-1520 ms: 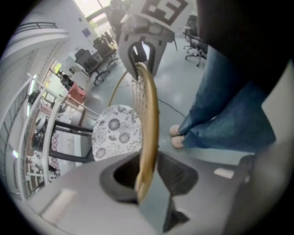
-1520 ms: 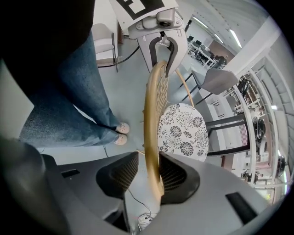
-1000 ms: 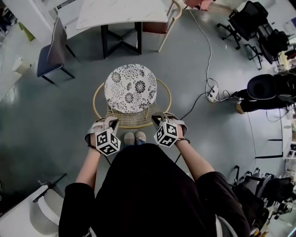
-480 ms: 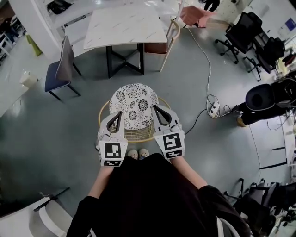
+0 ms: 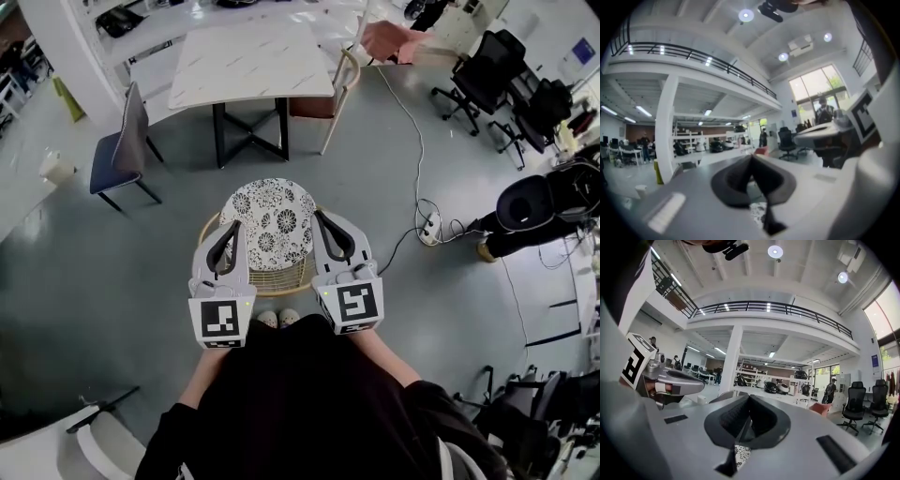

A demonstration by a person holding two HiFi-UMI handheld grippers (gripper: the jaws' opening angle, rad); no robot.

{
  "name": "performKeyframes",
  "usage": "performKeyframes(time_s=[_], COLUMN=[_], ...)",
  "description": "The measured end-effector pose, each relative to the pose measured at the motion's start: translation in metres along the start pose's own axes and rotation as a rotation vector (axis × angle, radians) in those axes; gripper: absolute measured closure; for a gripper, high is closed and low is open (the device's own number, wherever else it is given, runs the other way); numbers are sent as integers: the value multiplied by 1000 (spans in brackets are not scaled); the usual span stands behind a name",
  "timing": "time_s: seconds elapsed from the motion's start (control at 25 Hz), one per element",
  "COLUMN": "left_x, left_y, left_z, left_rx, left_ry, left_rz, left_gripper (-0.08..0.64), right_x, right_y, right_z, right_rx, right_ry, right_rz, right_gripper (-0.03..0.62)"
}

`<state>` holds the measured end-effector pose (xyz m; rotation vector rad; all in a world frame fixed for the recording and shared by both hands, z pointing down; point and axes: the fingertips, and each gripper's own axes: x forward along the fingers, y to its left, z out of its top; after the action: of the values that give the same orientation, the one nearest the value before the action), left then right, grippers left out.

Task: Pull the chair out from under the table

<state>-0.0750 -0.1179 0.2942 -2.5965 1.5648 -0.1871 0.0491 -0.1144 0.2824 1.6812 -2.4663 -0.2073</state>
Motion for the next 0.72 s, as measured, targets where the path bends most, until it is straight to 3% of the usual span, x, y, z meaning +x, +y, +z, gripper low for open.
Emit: performKeyframes(time_s=[0.72], left_x=[3], left_y=[-6], left_z=[-2], left_rx=[17], left_ry=[1], left_rz=[-11], left_gripper=[552], right_x=[-1], right_y=[4], right_z=[-5], right_rx=[22], right_ry=[7], right_rz=[17], right_gripper=[571])
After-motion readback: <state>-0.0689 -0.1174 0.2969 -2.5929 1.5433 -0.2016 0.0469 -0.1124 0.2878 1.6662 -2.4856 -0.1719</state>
